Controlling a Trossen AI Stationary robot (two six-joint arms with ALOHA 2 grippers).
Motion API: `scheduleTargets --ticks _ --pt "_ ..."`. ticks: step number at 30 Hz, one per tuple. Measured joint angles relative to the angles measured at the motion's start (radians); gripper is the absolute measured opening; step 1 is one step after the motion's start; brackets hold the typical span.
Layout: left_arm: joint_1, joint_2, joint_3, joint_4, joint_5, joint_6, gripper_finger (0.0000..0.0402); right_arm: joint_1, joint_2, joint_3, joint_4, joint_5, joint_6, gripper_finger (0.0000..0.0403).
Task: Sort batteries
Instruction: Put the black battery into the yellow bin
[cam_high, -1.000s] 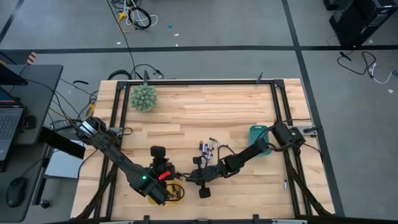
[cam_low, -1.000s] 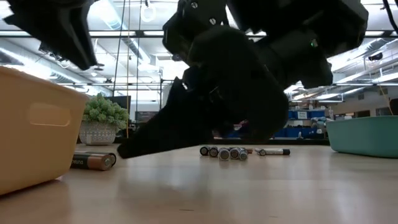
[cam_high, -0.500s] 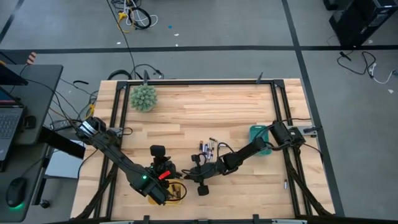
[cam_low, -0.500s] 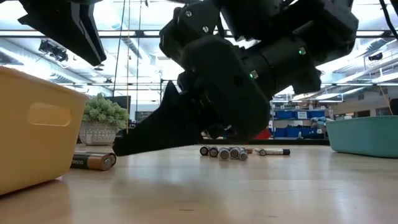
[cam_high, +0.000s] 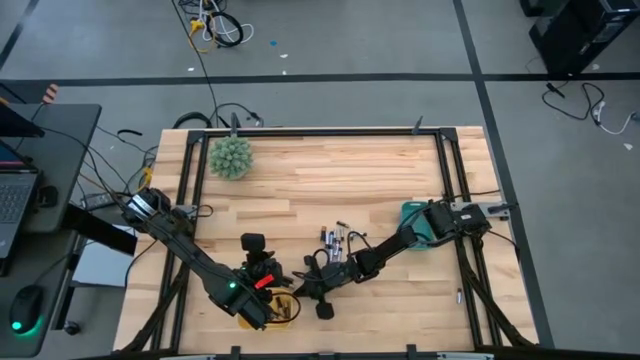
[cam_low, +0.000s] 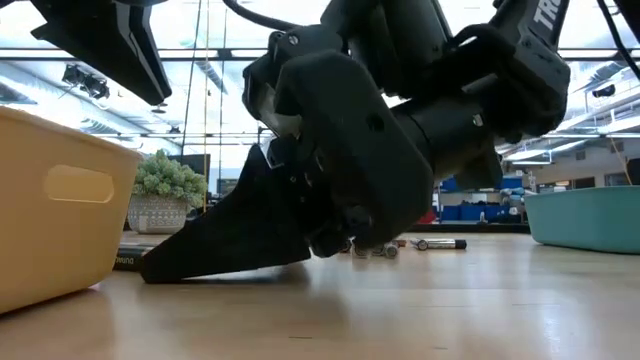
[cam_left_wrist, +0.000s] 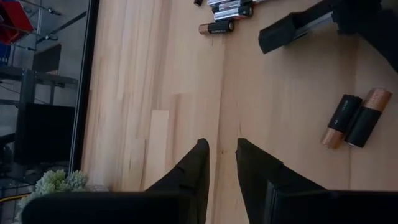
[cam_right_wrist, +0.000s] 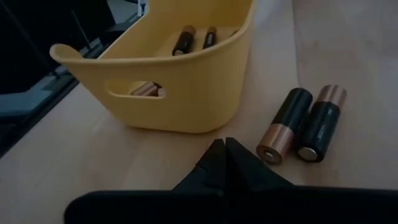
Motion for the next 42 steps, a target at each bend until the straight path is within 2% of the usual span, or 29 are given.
scheduleTargets --ticks 11,16,18,24,27,29,32,34,36,42 --pt "0.0 0.0 0.0 -0.004 0.002 0.002 0.0078 -0.033 0.0 -0.001 0.002 0.068 -0.029 0.0" --pt "0.0 0.0 0.0 0.039 0.152 -0.022 0.0078 -0.065 0.0 -0.002 0.007 0.113 -0.031 0.0" --pt "-0.006 0.0 0.0 0.043 0.179 -0.027 0.0078 -0.077 0.0 -0.002 0.007 0.114 -0.03 0.0" --pt "-0.027 0.0 -0.004 0.013 0.158 -0.066 0.0078 -0.094 -0.016 -0.004 -0.007 0.06 -0.064 0.0" --pt "-0.027 0.0 -0.043 0.0 0.135 -0.103 0.0078 -0.095 -0.068 -0.006 -0.071 0.043 -0.094 0.0" --pt "-0.027 0.0 -0.085 -0.001 0.135 -0.122 0.0078 -0.1 -0.13 -0.005 -0.149 0.096 -0.135 0.0" --pt "-0.027 0.0 -0.15 -0.008 0.13 -0.164 0.0078 -0.126 -0.229 -0.004 -0.298 0.236 -0.224 0.0" --pt "-0.029 0.001 -0.165 -0.038 0.07 -0.216 0.0078 -0.173 -0.272 -0.004 -0.377 0.309 -0.263 0.0" --pt "-0.033 0.001 -0.156 -0.072 -0.014 -0.26 0.0078 -0.241 -0.292 -0.003 -0.424 0.302 -0.253 0.0" --pt "-0.057 -0.008 -0.109 -0.231 -0.221 -0.33 0.0078 -0.445 -0.241 0.011 -0.417 0.046 -0.093 0.0"
